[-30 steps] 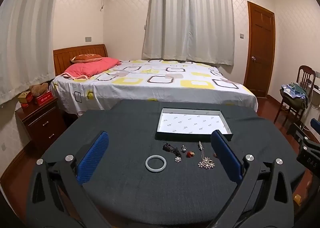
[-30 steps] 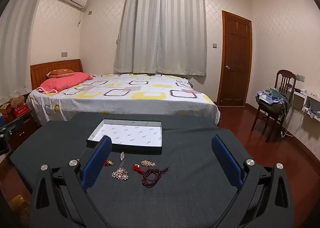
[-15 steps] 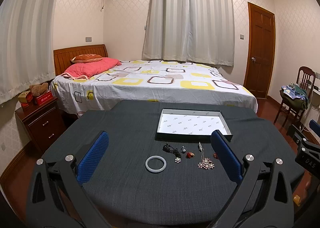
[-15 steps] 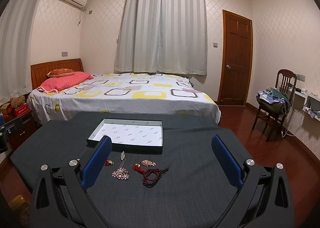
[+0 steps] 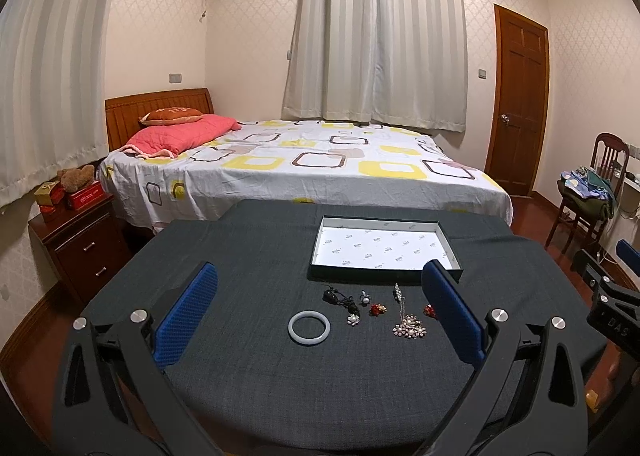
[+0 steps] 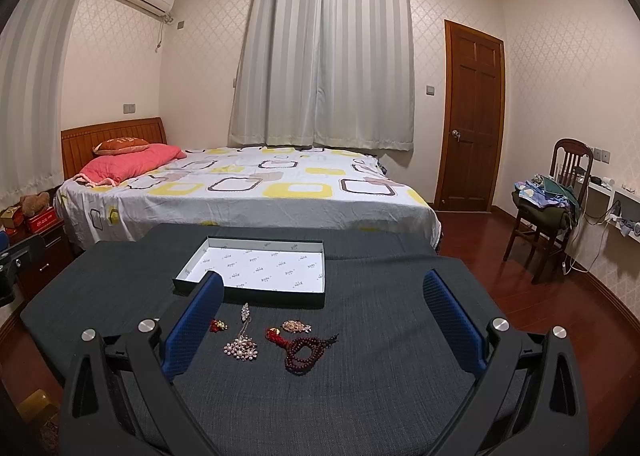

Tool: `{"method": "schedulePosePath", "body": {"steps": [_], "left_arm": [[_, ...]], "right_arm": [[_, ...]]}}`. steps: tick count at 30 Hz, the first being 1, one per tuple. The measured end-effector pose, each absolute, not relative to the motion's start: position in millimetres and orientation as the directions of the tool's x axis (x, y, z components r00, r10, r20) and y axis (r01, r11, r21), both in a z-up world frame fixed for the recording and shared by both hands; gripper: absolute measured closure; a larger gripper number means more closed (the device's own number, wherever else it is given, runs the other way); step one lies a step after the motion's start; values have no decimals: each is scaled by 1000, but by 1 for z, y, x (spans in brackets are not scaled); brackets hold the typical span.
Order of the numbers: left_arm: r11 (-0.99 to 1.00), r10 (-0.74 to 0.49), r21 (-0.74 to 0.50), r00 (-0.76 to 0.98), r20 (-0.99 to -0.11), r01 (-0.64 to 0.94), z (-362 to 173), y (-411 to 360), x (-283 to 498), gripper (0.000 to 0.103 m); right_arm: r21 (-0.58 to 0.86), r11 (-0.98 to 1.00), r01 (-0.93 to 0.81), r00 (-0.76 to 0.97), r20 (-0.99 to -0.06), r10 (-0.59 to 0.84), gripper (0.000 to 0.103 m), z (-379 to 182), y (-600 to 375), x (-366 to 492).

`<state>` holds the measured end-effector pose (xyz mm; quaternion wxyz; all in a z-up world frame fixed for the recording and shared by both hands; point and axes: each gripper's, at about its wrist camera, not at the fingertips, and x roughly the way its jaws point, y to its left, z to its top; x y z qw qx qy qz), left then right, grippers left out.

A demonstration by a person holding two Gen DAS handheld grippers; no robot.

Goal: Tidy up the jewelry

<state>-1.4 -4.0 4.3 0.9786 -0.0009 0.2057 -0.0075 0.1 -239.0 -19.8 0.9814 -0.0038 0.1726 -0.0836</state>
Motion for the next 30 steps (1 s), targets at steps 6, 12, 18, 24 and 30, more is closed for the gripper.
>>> {"method": "schedulePosePath", "body": {"steps": [6,12,18,24,30], "left_arm": [[1000,-17,-8,914,-404,15,4,-7,-2,3],[1000,-18,-9,914,-405,16,6,-6,-2,3],[1000,-17,-12,912,-409,13,7,-8,-3,3],[1000,-19,-15,911,-411,14,7,-8,-3,3],[1000,-19,-15,912,-411,14,5,-9,-2,3]], "right_arm": [[-35,986,164,926,-339,-166,5,-19,-240,1],[-37,986,164,927,-336,-167,5,-20,-240,1],[-36,986,163,927,-337,-166,5,-18,-242,0],[-36,986,163,927,-337,-166,5,-18,-242,1],[-36,986,164,927,-337,-166,5,-18,-242,1]]}}
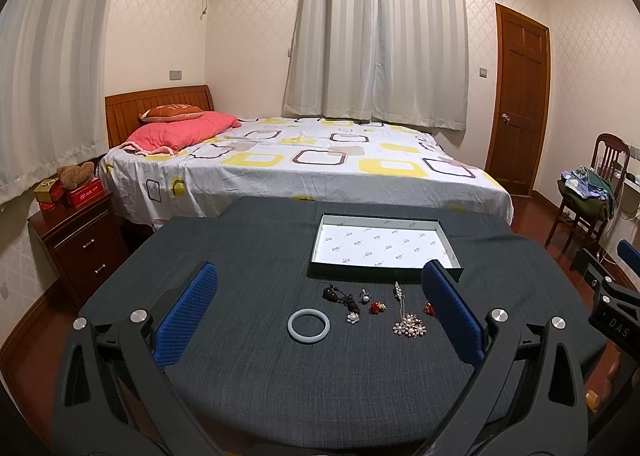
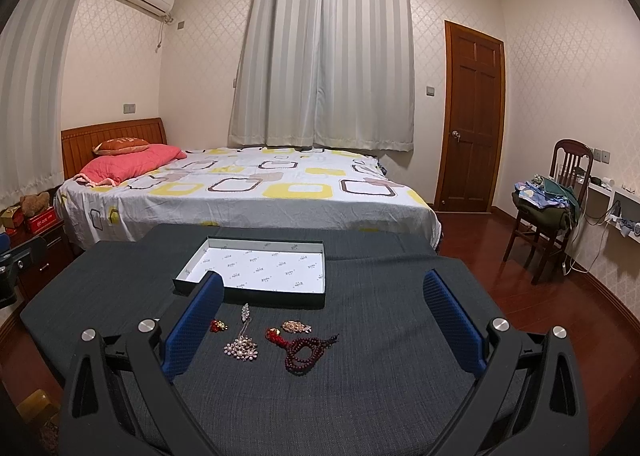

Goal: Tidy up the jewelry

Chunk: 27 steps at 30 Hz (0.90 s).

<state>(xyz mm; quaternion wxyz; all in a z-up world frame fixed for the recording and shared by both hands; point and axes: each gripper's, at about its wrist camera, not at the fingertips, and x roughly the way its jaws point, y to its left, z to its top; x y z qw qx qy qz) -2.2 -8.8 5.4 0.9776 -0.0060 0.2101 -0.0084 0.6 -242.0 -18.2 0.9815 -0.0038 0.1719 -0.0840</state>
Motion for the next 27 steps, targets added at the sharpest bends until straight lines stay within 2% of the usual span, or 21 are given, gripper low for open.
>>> {"method": "schedulePosePath", "body": {"steps": [27], "left_arm": [[1000,-18,-17,911,-412,12,4,-9,-2,3]], "right_arm": [[-36,986,164,927,-337,-166,5,-19,-242,-1]]}}
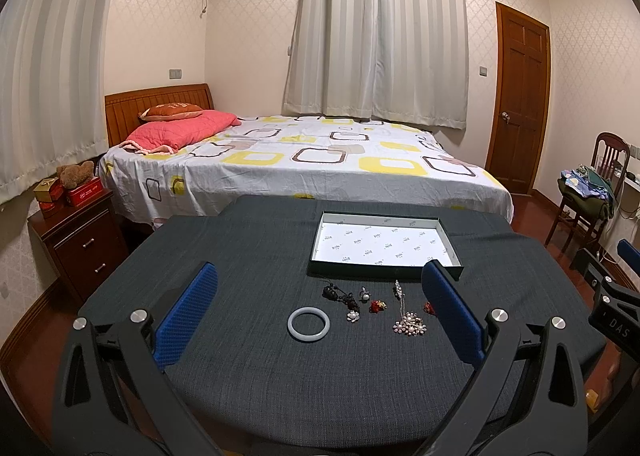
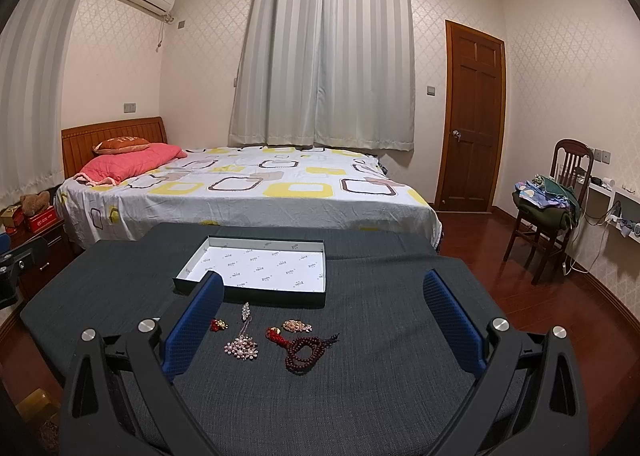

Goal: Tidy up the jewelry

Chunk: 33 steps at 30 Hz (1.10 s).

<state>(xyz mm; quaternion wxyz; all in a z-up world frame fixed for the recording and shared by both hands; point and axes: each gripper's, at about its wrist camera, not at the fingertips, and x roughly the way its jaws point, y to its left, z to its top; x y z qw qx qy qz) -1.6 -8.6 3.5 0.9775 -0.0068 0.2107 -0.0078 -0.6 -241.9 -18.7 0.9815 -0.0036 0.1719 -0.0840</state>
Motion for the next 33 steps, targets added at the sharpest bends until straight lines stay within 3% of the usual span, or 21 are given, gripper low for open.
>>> {"method": "schedulePosePath", "body": {"steps": [16,22,28,33], "left_arm": [[998,-39,-68,895,-444,10,-32,8,21,3],[1000,-2,-25,864,-504,-12,-80,12,54,3],[997,-66,-62,808,-585,36,-135,9,102,3],[999,-36,-46,741,-670,8,-182,10,150,3]], "right_arm": [[-21,988,152,919,-364,-149,5,-45,-245,17],[-20,990,142,903,-406,-138,5,-91,-248,44],[-13,990,143,855,-502,-130,5,-147,-254,78],[-13,991,136,810,-575,-119,5,-179,-254,100]]}}
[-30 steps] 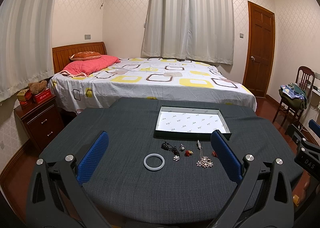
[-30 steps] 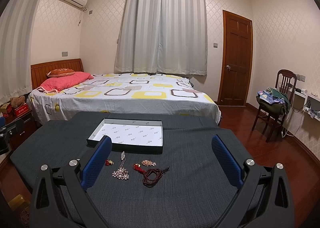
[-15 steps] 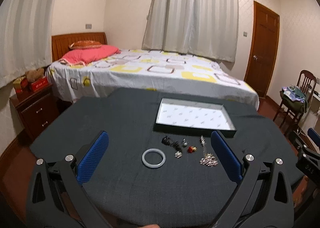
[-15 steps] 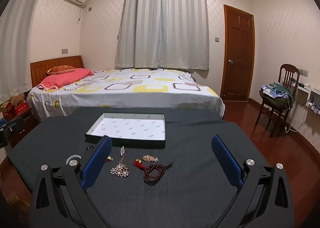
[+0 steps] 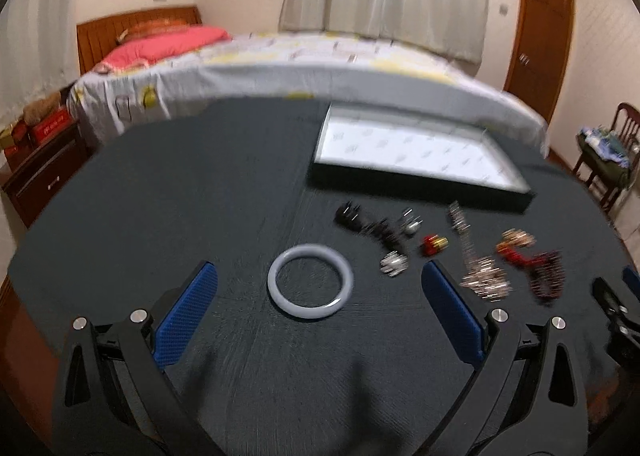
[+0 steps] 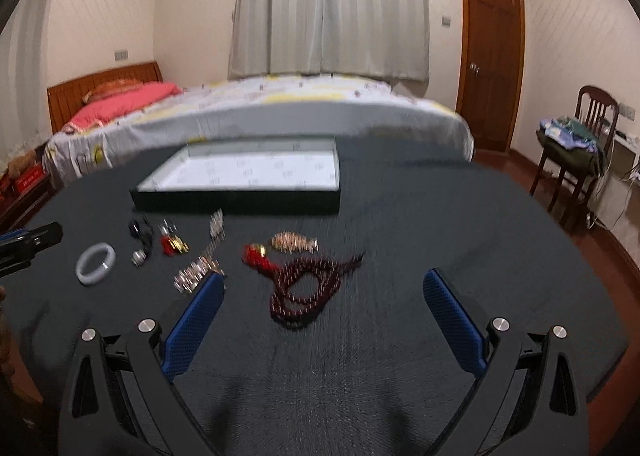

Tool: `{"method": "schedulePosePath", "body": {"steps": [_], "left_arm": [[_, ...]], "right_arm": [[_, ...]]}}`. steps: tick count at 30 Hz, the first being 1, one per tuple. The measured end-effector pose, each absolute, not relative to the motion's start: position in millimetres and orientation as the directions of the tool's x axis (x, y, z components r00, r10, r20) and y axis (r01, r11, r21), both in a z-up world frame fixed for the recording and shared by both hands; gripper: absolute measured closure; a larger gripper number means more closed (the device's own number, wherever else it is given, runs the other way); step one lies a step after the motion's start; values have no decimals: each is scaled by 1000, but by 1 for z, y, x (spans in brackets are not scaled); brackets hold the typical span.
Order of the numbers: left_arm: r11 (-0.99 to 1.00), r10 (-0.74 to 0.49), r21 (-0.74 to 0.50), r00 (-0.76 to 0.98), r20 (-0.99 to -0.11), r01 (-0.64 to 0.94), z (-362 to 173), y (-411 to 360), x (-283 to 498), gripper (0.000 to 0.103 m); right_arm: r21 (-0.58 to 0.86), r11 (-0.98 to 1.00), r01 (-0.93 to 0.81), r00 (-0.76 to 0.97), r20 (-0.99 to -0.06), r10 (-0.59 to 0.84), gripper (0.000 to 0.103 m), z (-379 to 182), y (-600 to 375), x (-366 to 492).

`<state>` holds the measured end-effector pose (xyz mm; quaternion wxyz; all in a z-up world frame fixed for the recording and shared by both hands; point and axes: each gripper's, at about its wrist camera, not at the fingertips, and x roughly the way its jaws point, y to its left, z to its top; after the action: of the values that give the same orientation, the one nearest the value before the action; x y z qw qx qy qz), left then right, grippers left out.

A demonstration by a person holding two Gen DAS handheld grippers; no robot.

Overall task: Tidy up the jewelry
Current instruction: 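Lower the left tool to the white bangle and close on it, then grasp the dark red bead string with the right tool while the left tool holds the bangle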

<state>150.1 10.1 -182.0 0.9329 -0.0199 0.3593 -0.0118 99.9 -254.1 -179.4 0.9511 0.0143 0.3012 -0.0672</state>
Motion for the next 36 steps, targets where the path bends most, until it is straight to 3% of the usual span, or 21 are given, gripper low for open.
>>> {"method": "schedulePosePath", "body": {"steps": [5,11,23,24,27,36], "left_arm": [[997,-31,-72,655,-755,-36,-220,20,184,3],[1000,7,-13,635,-772,-27,-234,15,199,3],[1000,6,-5,605,-796,-17,-239,13,206,4],[1000,2,-7,608,-794,-12,-238,14,205,5],[1000,-5,-3,635,-772,5,-235,9,201,31],[1000,-9,-4,646,-763,9,-234,7,198,34]], "right_arm": [[4,992,130,783,-613,-100,5,-193,-257,110],[33,991,132,762,-643,-80,5,-204,-262,121],[37,991,130,744,-664,-73,5,-204,-266,139],[30,991,133,737,-671,-78,5,-205,-266,142],[28,990,140,719,-690,-82,5,-207,-268,151],[-10,991,134,650,-754,-95,7,-219,-266,178]]}}
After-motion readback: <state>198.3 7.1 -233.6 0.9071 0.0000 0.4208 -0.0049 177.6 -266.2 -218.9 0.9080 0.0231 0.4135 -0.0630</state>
